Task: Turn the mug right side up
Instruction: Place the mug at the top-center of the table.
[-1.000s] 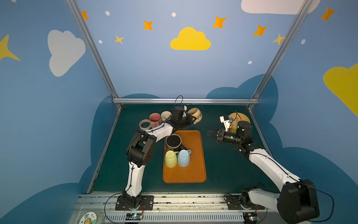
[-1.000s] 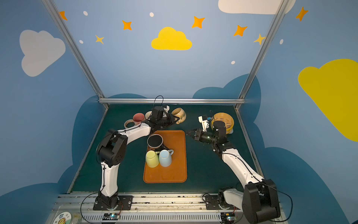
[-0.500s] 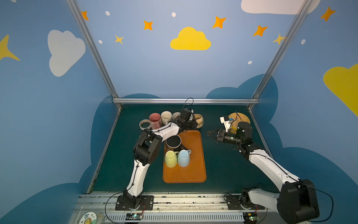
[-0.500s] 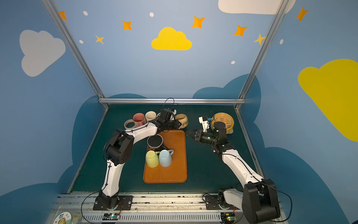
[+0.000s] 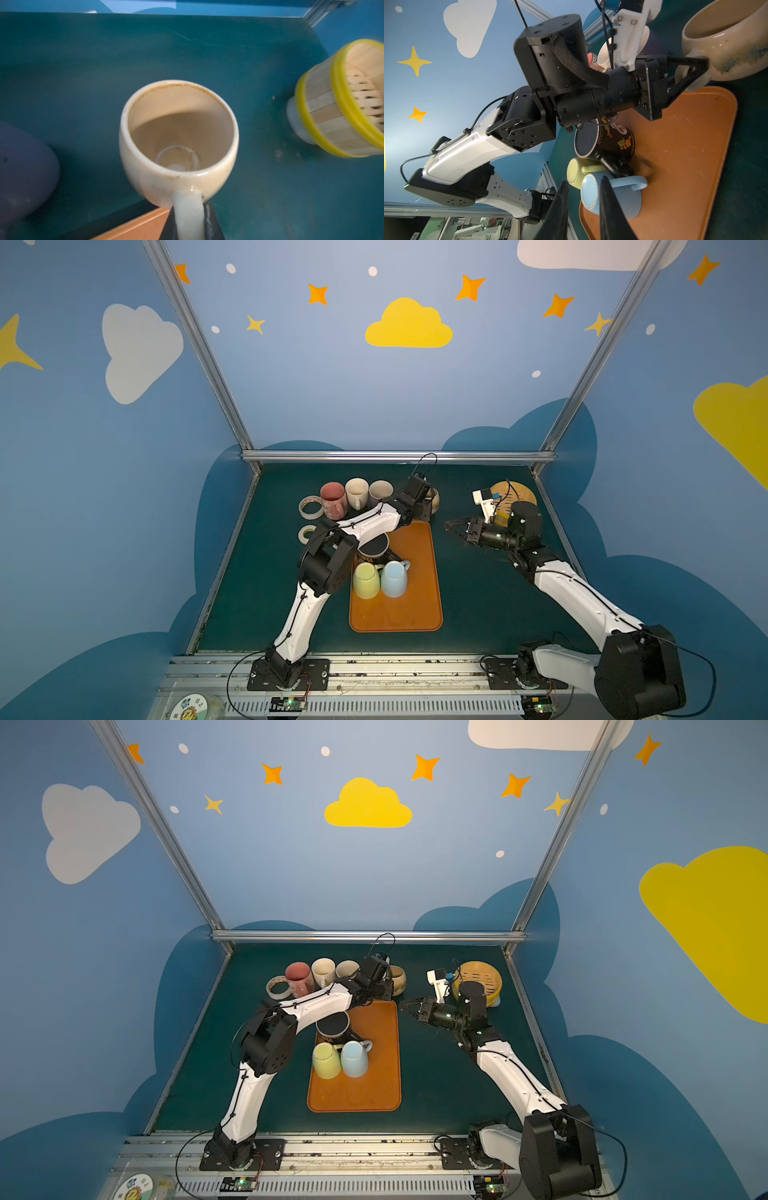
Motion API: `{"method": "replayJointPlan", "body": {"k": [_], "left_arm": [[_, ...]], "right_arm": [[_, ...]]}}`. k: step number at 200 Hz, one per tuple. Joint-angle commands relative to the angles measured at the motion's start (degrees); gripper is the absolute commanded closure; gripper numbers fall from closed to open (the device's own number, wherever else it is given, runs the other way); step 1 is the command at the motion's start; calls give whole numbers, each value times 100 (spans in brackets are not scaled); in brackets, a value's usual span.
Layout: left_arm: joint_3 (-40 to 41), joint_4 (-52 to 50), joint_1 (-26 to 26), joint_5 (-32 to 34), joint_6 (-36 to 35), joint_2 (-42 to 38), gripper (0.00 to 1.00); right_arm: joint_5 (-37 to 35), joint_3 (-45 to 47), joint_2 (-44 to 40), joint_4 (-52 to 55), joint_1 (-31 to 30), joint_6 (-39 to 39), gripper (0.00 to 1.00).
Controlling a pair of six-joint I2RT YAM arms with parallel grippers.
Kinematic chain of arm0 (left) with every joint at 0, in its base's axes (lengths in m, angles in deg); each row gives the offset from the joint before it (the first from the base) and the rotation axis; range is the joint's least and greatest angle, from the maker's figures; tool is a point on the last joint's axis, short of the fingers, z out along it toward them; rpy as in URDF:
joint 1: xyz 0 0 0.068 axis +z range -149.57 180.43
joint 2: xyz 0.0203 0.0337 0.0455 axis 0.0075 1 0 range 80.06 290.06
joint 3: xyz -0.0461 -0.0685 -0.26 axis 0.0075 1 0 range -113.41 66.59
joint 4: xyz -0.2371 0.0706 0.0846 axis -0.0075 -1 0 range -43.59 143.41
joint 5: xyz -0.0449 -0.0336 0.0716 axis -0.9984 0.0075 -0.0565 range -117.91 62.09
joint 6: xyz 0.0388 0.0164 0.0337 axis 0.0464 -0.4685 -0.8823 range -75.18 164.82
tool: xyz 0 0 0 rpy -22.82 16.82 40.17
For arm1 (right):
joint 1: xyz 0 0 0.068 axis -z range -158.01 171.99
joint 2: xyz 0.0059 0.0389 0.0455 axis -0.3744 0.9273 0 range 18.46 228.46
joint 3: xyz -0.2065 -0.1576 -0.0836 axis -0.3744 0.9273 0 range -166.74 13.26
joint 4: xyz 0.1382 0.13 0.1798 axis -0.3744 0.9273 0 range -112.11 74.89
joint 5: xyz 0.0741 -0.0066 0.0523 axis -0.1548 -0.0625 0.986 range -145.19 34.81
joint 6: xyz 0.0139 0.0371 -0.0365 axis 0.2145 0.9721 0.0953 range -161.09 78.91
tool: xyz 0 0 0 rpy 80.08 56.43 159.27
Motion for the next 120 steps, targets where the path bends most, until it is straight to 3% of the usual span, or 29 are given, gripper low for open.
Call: {"method": "replayJointPlan", "body": {"k": [1, 34, 120], "left_arm": [[-447, -443, 21, 1080, 3, 188, 96], [-806, -963, -7, 1821, 109, 426, 96], [-737, -1083, -58, 2218, 191, 471, 96]], "right_arm": [[77, 78, -123, -196, 32, 13, 79], [38, 100, -147, -196, 46, 30, 79], [-13, 148, -186, -230, 126, 101, 78]]}}
